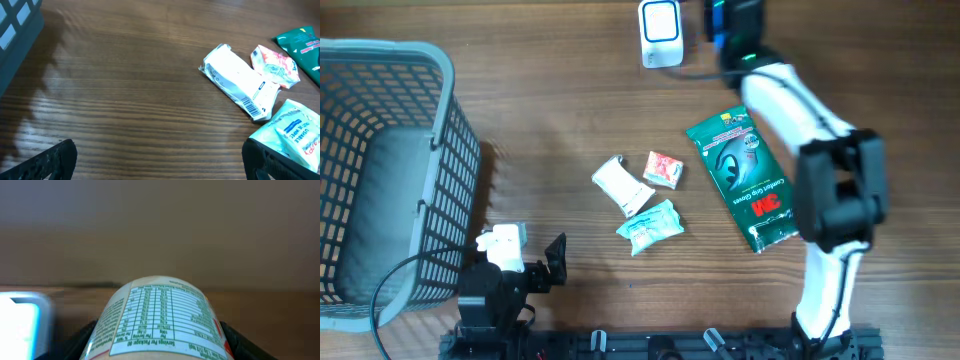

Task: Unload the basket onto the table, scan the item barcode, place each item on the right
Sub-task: 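Carry the jar right and set it at the table's right edge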

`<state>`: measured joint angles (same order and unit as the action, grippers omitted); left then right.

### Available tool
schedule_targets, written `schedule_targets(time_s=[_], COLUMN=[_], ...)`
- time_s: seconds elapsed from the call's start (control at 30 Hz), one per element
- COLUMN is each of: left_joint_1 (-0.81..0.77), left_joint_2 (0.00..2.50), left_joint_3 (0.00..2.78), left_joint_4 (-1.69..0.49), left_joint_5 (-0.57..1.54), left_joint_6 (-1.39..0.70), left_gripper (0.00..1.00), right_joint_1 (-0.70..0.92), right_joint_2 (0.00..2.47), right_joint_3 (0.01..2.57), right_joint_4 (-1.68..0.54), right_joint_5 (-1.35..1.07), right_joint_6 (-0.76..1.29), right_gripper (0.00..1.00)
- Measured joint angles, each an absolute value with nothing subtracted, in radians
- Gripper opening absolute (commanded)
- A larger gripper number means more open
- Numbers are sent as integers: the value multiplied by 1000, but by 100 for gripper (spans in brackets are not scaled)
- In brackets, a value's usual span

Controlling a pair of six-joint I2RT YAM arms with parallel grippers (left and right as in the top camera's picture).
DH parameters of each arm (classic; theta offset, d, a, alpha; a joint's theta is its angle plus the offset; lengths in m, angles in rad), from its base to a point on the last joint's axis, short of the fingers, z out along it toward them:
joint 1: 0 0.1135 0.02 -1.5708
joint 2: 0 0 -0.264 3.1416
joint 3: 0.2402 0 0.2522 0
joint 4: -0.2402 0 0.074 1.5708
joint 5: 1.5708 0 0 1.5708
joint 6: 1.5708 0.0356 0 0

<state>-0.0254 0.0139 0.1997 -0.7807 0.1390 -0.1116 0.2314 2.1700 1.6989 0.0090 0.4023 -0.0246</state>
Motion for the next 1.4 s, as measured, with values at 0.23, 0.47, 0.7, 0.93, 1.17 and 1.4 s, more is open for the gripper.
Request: schedule_targets(time_s=[0.23, 0.47, 0.7, 0.93, 1.17, 1.4], left_joint_1=[-25, -25, -25, -25, -25, -25], left_joint_2=[14, 14, 14, 14, 14, 14], left_joint_3=[200, 200, 200, 200, 200, 200], left_joint_4=[-781, -781, -781, -781, -781, -781], left_joint_5=[139, 139, 139, 139, 139, 139], left_joint_6=[-112, -112, -112, -112, -112, -112], left_gripper=[100, 100, 100, 100, 100, 100], right_joint_1=[-160, -527, -738, -786, -784, -689], right_joint_2=[2144, 2144, 2186, 2241, 2204, 1860], right_joint_3=[1708, 1707, 1707, 1707, 1886, 1987], right_joint_4=[-402, -559, -648, -658, -747, -870], right_joint_5=[441, 106, -8, -68, -95, -191], right_joint_6=[54, 169, 205, 253, 327, 513], right_gripper=[64, 67, 69, 100, 100, 100])
